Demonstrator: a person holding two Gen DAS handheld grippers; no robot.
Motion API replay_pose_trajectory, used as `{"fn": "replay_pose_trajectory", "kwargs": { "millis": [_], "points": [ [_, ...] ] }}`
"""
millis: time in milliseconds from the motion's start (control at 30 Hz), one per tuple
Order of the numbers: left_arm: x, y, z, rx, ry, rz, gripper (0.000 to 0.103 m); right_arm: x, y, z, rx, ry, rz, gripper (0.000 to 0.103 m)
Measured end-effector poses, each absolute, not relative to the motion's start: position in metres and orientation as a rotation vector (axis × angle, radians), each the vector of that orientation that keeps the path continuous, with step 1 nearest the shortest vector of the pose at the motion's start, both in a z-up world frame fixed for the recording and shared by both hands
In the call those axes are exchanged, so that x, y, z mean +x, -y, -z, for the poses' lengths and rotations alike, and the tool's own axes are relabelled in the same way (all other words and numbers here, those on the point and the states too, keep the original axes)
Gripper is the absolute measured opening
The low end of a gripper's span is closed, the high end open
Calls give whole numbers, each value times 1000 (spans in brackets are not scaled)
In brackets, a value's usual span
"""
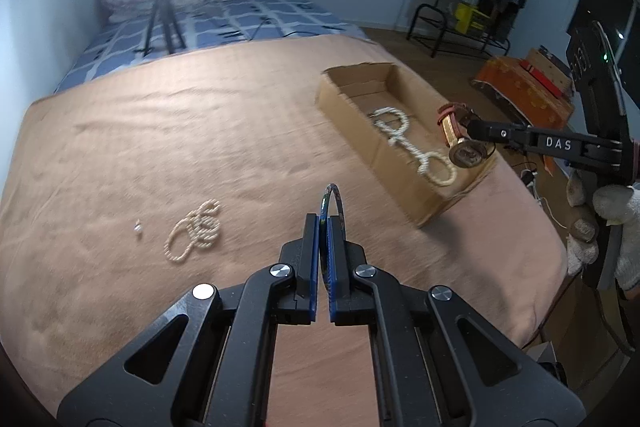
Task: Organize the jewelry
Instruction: 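Carry the bangle and watch with both tools over the cardboard box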
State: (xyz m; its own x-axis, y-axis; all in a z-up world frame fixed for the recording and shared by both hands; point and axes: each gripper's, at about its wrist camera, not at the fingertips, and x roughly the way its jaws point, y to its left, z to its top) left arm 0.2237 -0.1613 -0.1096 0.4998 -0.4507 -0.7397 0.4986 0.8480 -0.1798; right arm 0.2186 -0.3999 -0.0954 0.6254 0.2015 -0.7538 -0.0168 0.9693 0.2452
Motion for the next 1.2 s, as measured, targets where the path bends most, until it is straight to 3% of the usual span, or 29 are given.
{"fn": "replay_pose_trajectory", "kwargs": {
  "millis": [533,1200],
  "points": [
    [259,251,85,80,-821,682,1,194,481,102,232,-885,9,4],
    [337,343,113,23,-885,719,1,224,490,135,173,-925,42,4]
  ]
}}
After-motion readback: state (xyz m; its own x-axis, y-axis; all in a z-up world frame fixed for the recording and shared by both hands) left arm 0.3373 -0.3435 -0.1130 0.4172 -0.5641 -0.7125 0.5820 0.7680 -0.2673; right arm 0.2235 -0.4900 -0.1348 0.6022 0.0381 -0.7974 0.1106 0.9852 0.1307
